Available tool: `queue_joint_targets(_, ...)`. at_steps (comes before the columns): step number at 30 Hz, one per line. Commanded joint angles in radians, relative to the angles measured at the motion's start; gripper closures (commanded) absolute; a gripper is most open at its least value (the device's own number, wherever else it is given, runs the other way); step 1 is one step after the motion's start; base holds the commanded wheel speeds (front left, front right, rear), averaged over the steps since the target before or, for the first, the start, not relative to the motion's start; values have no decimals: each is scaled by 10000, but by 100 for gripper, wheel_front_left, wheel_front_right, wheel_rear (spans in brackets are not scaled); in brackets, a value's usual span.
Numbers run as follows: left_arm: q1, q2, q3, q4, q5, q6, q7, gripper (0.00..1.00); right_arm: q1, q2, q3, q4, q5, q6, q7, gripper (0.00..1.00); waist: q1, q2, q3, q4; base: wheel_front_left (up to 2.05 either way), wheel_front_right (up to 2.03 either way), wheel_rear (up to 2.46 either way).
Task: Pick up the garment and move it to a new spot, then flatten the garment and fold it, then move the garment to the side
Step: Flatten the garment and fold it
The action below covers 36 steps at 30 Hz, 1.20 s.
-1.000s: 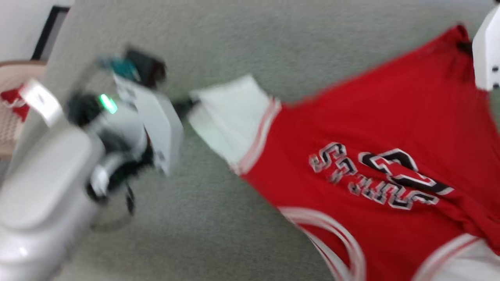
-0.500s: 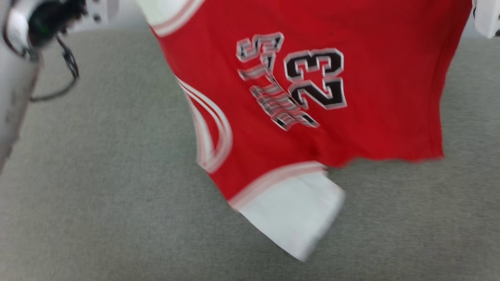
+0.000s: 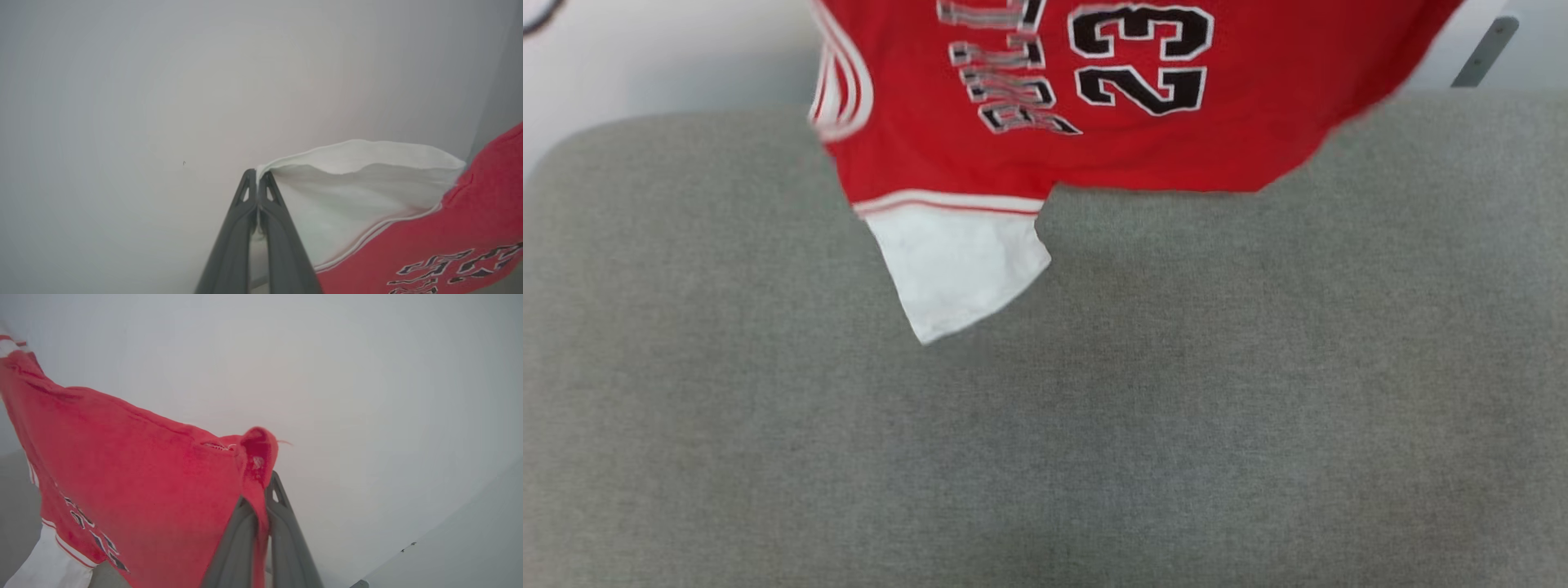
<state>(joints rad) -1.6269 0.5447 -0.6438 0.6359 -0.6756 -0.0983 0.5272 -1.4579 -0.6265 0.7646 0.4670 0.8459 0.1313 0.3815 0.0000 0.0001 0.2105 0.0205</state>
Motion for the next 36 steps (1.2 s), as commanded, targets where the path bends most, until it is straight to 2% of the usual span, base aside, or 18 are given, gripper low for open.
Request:
queue_joint_targets(1,-198,-18,-1,106,54,-83,-86,100,-140,33,-103,35,8,-11,-46,100,0,-1,386,-30,0,0,0)
queue_joint_targets(5,-817,-74,-27,473,350,-15,-584,100,-582,264,-341,523,-470,-11,-297,100,0,-1,1326,-130,0,0,0)
queue_joint_targets(9,-1648,-358,-105,953,978,356,-1648,100,-1375,831,-760,1723,-1359,-11,-1146,100,0,-1,2575,-226,0,0,0)
queue_joint_targets(15,-3342,-1125,20,1952,1808,1088,-4366,100,-3073,1999,-1944,3966,-3745,-11,-4502,100,0,-1,4251,-165,0,0,0)
queue_joint_targets(18,-4109,-1437,197,2223,2002,1272,-5836,100,-3790,2469,-2646,4946,-4960,-11,-5975,100,0,-1,4850,-84,0,0,0)
queue_joint_targets(20,-4659,-1537,370,2261,2000,1197,-6730,100,-4257,2647,-3197,5284,-5644,-11,-6323,100,0,-1,5252,-16,0,0,0)
queue_joint_targets(21,-4659,-1537,370,2261,2000,1197,-6730,100,-4257,2647,-3197,5284,-5644,-11,-6323,100,0,-1,5252,-16,0,0,0)
queue_joint_targets(22,-4941,-1668,504,2331,1863,962,-7296,100,-4396,2810,-3571,5375,-6267,-11,-6440,100,0,-1,5616,87,0,0,0)
queue_joint_targets(24,-5063,-1674,619,2315,1789,722,-7619,100,-4420,2857,-3889,5270,-6771,-11,-6457,100,0,-1,5959,203,0,0,0)
queue_joint_targets(30,-3990,-1509,723,2418,1600,246,-7900,100,-3411,3107,-4222,5561,-7361,-11,-6469,100,0,-1,6421,582,0,0,0)
queue_joint_targets(36,-2444,-1608,578,2727,1345,-26,-7928,100,-2546,3080,-4034,6247,-7449,-13,-6471,100,0,-1,6201,896,0,0,0)
